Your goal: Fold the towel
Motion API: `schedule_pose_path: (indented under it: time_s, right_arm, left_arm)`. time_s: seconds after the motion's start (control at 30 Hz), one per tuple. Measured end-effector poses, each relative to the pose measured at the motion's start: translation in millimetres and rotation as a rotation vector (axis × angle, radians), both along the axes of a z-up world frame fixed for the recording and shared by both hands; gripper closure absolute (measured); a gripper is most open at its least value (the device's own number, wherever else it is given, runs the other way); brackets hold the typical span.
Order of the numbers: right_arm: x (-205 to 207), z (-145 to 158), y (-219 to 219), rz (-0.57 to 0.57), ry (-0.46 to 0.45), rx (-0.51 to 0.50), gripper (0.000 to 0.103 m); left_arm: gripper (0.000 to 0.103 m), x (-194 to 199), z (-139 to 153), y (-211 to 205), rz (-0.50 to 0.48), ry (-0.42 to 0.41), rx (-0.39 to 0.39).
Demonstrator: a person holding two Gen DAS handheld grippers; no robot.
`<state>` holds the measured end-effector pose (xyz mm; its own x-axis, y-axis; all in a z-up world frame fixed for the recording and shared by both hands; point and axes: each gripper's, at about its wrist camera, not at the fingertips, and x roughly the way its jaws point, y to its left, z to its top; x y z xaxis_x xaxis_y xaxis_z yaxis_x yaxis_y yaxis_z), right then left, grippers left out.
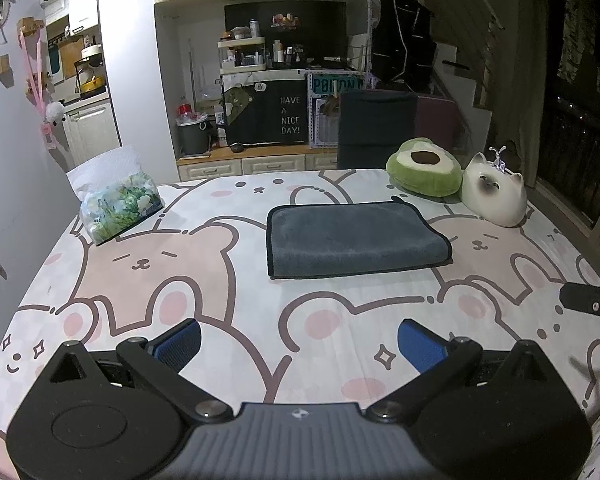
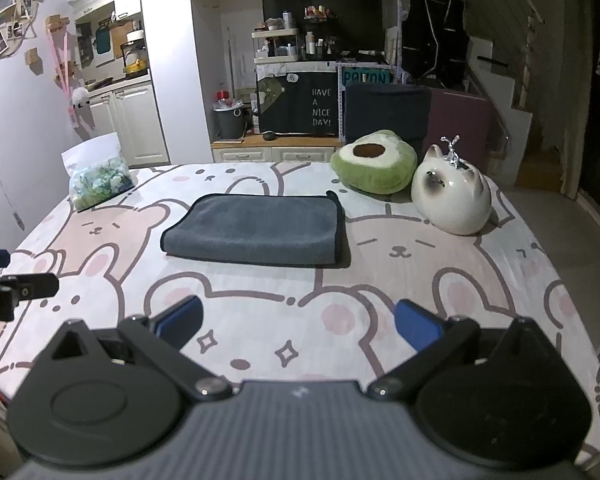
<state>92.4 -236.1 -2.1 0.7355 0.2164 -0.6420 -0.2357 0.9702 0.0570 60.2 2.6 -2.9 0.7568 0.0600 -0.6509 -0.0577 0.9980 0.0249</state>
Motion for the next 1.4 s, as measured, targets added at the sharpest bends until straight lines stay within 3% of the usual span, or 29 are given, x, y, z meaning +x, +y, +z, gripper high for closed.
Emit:
schedule_pose_path:
  time_s: [1.4]
  right_arm:
    - [0.3, -1.9, -0.5, 0.008, -0.002, -0.006, 0.000]
  left_arm:
    - [0.000, 0.2, 0.3, -0.6, 0.002, 0.001, 0.000]
